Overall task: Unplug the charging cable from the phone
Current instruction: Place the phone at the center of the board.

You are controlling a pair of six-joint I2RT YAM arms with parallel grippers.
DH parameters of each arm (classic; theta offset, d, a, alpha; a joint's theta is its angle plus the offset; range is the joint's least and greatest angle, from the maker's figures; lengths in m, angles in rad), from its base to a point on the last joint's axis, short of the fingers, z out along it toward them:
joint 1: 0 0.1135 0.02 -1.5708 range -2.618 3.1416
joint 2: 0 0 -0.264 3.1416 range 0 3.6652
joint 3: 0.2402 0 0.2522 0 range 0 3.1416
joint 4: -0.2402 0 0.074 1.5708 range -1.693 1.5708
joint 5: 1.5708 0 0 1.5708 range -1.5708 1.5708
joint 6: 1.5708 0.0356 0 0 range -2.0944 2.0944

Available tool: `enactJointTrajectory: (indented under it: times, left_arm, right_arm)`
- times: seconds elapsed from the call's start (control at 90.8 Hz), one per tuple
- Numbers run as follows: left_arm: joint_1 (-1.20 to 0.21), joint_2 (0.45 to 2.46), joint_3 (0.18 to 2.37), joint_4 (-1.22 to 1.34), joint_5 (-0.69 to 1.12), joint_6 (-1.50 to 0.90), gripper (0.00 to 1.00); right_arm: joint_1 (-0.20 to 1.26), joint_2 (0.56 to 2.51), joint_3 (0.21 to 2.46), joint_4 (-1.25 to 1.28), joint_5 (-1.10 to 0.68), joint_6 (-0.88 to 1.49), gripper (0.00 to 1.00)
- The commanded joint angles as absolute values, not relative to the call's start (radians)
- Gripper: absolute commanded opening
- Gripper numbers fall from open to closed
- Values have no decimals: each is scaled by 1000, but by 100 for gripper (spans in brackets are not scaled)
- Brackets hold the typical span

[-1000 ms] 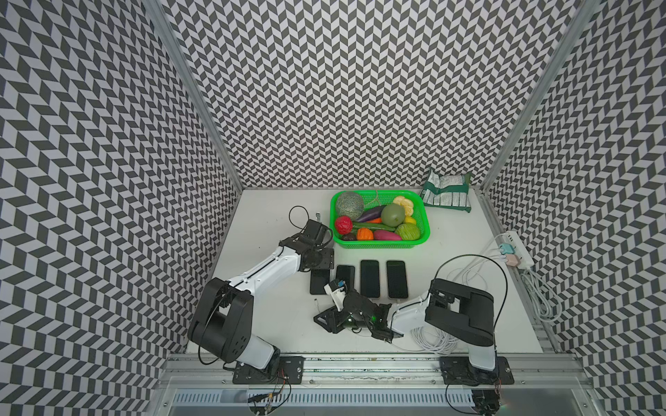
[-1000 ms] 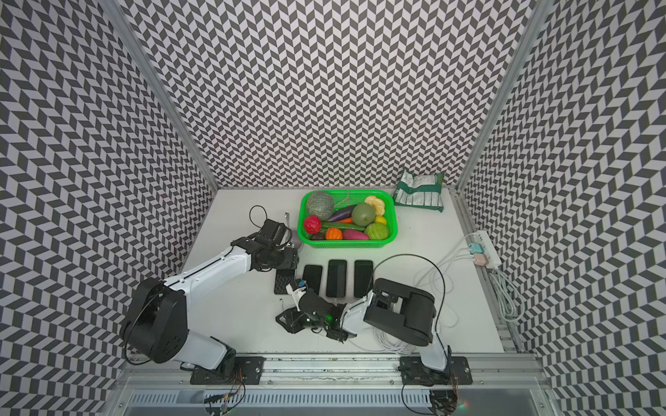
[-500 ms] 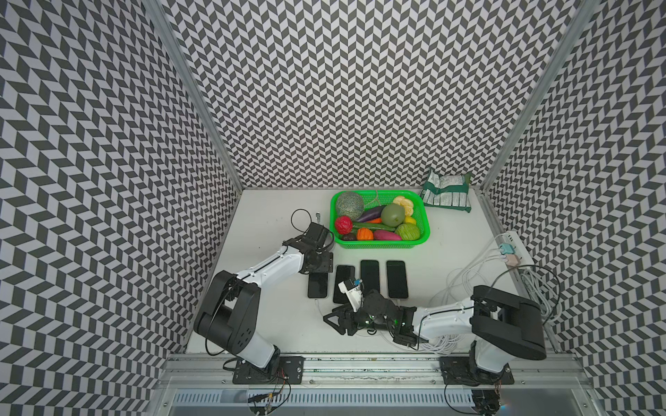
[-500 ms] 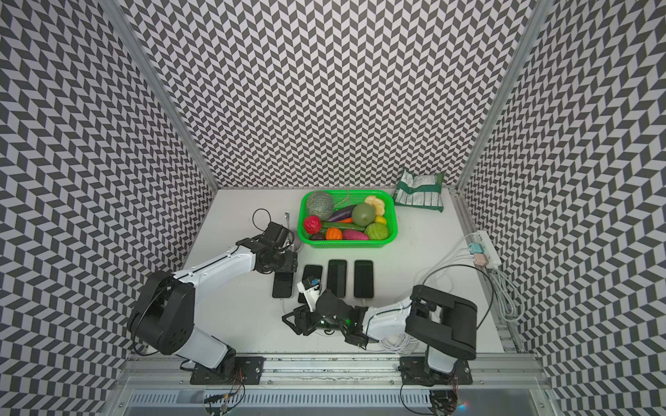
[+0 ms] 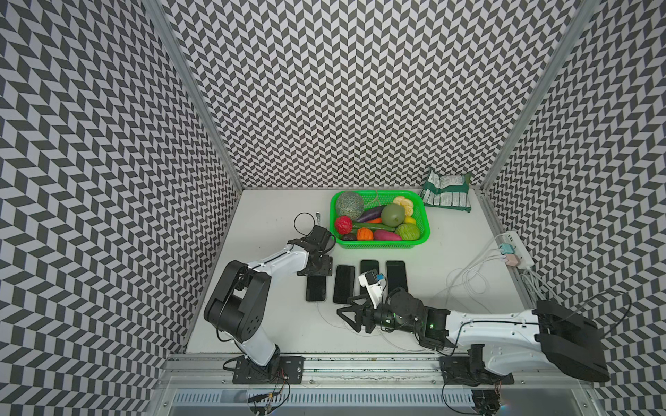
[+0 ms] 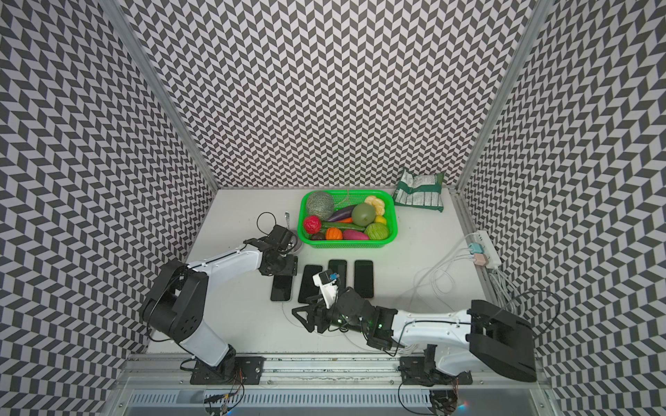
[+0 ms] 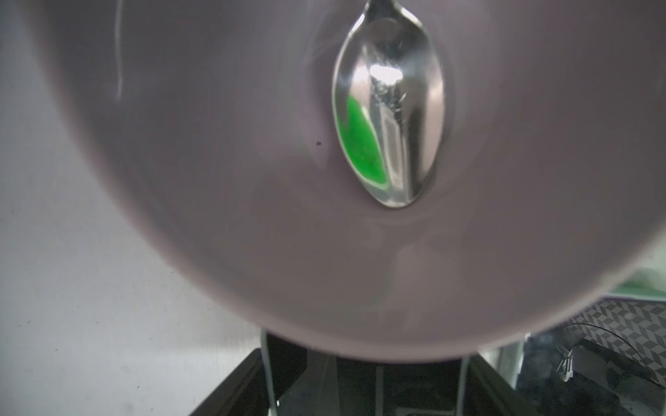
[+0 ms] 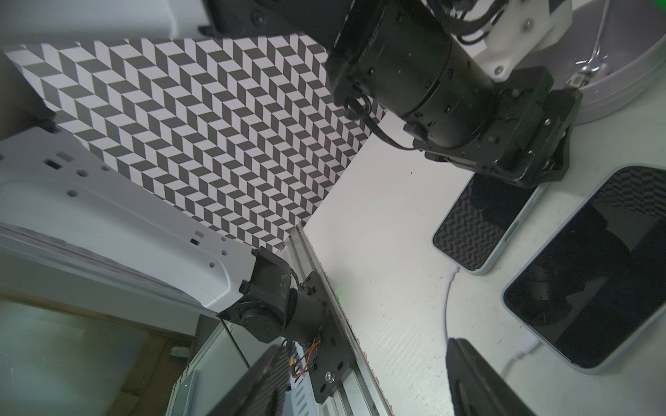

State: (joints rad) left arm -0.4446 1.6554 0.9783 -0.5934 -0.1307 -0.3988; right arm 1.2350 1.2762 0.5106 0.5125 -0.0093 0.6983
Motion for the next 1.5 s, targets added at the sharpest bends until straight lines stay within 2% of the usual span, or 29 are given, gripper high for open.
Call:
enactJointTrajectory:
  times: [0.0, 0.11, 0.198, 0.463, 0.617, 0.65, 0.672, 0.881, 1.212, 1.487]
  left_arm:
    - [-440, 1673, 1002, -597, -161, -403, 8]
    - [-436, 1688, 1004, -598, -166, -403, 17]
    - [-433, 1700, 1007, -599, -166, -403, 29]
    - [-433, 1701, 1008, -601, -166, -403, 55]
    - [-433, 1683, 1005, -596, -160, -403, 82]
    - [-433, 1678, 1003, -593, -158, -403, 96]
    - [-432, 1674, 1002, -594, -156, -403, 99]
    - [-435, 1629, 997, -593, -141, -403, 100]
    - [-467, 1546, 1002, -606, -100, -403, 100]
    - [-558, 1515, 1062, -641, -98, -440, 100]
  right_arm:
    - [1239, 1208, 491, 473, 43, 668, 73]
    - [1233, 1158, 481, 448, 58, 659, 74]
    - [1228, 1127, 477, 429, 63, 650, 75]
    - [1206, 1047, 476, 370, 67, 631, 76]
    - [1192, 1009, 474, 337, 76, 622, 78]
    - [1187, 1001, 473, 331, 76, 619, 78]
    - [1184, 996, 471, 329, 76, 617, 79]
    - [1151, 931, 464, 292, 80, 603, 84]
    - [1094, 862, 468, 215, 67, 582, 100]
    - [1031, 821, 465, 167, 52, 575, 100]
